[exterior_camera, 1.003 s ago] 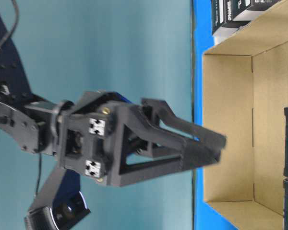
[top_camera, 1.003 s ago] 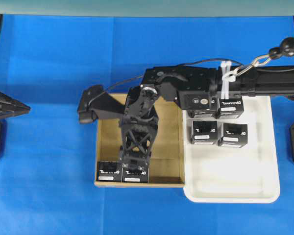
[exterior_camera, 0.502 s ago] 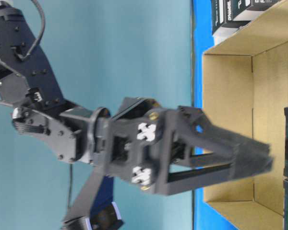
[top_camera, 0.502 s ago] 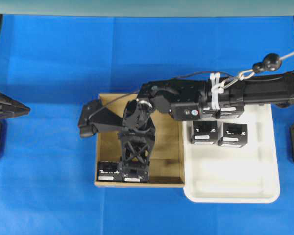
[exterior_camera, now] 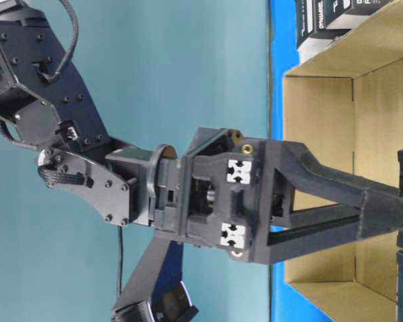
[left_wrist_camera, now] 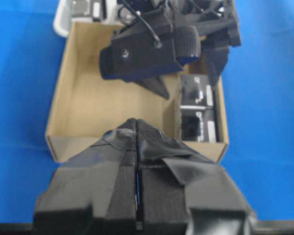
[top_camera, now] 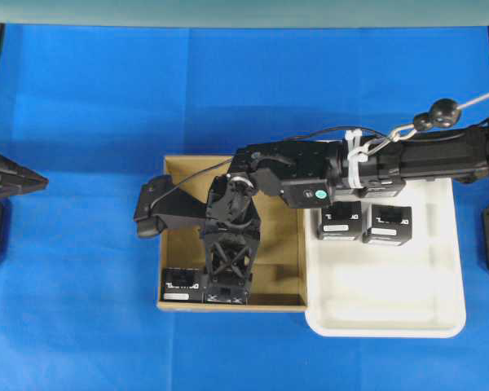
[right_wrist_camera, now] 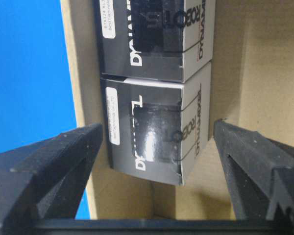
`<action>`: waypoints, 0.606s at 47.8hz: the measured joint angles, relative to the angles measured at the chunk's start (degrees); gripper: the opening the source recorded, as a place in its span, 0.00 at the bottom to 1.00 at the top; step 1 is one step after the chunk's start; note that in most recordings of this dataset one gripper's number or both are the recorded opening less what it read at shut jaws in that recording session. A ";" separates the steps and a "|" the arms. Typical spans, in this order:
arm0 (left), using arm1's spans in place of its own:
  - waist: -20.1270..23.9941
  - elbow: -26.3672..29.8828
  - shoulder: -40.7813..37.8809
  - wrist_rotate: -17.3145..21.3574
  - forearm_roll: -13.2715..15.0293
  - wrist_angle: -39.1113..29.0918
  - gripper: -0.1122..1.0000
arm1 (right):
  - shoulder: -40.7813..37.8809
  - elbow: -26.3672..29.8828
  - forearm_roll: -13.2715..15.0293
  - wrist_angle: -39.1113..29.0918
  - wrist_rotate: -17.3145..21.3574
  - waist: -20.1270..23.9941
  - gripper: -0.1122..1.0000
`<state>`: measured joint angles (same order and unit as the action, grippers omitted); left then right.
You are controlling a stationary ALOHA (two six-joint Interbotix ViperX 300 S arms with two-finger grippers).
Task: Pick the box from inside the cardboard box.
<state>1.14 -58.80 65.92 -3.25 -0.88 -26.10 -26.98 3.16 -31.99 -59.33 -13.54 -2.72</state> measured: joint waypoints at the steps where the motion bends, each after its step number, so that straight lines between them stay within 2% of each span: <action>1: 0.00 0.00 0.09 0.00 0.00 0.00 0.05 | -0.09 0.00 0.00 0.09 0.00 0.09 0.98; 29: -0.09 0.00 0.62 0.09 0.09 0.00 0.05 | -1.49 -0.79 0.00 2.20 -0.70 0.35 0.98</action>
<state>1.05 -58.80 66.53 -3.16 -0.79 -26.10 -28.48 2.37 -31.99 -57.13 -14.24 -2.37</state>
